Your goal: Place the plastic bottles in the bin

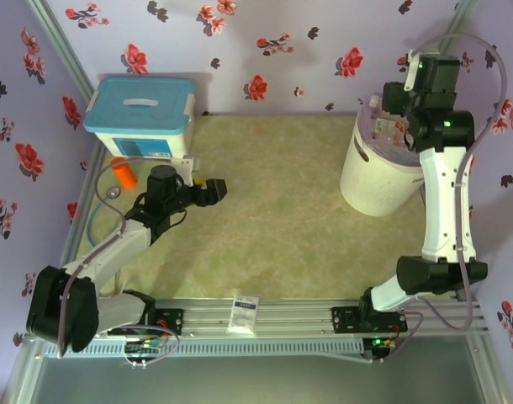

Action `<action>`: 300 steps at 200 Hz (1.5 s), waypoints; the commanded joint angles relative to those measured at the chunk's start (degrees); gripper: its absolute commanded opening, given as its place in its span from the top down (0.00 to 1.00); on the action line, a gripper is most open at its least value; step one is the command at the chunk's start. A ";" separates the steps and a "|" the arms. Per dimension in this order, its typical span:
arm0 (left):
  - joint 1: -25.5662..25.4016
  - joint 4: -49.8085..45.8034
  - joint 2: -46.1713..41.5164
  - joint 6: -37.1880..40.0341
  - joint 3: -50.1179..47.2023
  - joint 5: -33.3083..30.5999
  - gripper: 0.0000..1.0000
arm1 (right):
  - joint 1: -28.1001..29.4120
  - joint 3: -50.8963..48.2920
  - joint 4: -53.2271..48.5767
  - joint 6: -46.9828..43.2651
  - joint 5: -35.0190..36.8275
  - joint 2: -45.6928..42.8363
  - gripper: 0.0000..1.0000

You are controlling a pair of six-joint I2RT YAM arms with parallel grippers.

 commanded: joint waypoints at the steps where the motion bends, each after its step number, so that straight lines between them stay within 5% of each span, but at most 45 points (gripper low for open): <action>1: -0.08 2.52 1.19 -2.21 2.94 2.35 0.14 | 3.95 -1.80 -5.73 5.09 -1.17 -3.07 0.35; 20: 0.02 -1.99 -0.11 0.38 3.61 0.09 0.14 | 7.50 -7.88 -2.19 5.39 -3.88 -8.02 0.35; 48: 0.76 -14.31 -6.20 7.55 4.43 -11.66 0.12 | 10.44 -22.41 6.61 8.73 -10.64 -17.42 0.34; 83: 4.22 -25.13 -12.81 13.70 3.80 -25.22 0.10 | 21.54 -39.19 13.14 7.56 -3.90 -25.17 0.30; 117: 10.36 -25.06 -17.40 13.71 -1.32 -36.22 0.00 | 32.52 -55.84 25.44 3.70 4.89 -28.97 0.03; 151: 18.41 -15.89 -16.65 12.97 -7.80 -37.28 0.00 | 31.44 -71.07 42.97 0.71 10.84 -28.09 0.01; 178: 22.78 -6.97 -14.05 15.05 -11.75 -37.15 0.00 | 25.24 -77.67 52.63 -0.01 8.90 -23.72 0.01; 300: 27.71 29.36 6.44 20.07 -18.87 -28.30 0.00 | 13.15 -90.73 87.66 -2.47 9.23 -4.54 0.01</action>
